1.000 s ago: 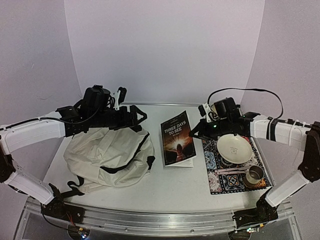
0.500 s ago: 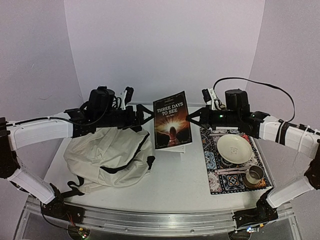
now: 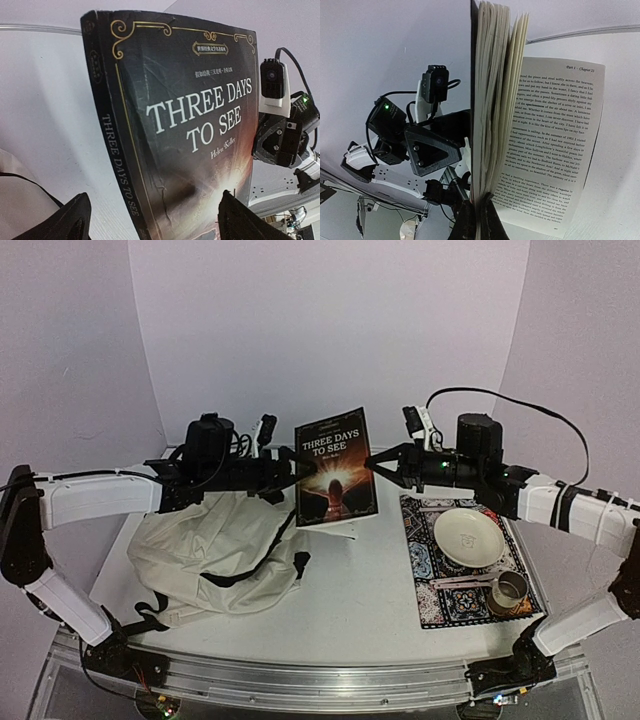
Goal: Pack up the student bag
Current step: Pass from the right arm to the left
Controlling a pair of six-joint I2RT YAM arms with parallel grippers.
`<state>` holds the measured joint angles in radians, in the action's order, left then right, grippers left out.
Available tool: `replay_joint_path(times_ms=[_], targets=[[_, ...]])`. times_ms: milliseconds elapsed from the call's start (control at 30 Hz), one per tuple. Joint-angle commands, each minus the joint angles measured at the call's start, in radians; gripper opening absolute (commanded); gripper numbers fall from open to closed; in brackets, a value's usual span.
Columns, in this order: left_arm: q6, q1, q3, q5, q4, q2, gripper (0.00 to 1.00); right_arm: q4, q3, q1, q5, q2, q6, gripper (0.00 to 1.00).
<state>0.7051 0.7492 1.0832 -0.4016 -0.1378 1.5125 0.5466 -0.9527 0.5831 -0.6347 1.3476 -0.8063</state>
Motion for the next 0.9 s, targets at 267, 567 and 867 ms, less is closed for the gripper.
replay_joint_path(times_ms=[267,567,867], targets=[[0.106,-0.005,-0.07,-0.168,-0.286,-0.096,0.54,0.224,0.018,0.007,-0.062,0.007,-0.041,0.0],[0.144,-0.005,-0.133,-0.161,-0.328,-0.165,0.26,0.232,-0.003,0.016,-0.058,0.081,-0.036,0.0],[0.162,-0.005,-0.169,-0.078,-0.338,-0.209,0.0,0.239,-0.014,0.044,0.006,0.102,-0.044,0.07]])
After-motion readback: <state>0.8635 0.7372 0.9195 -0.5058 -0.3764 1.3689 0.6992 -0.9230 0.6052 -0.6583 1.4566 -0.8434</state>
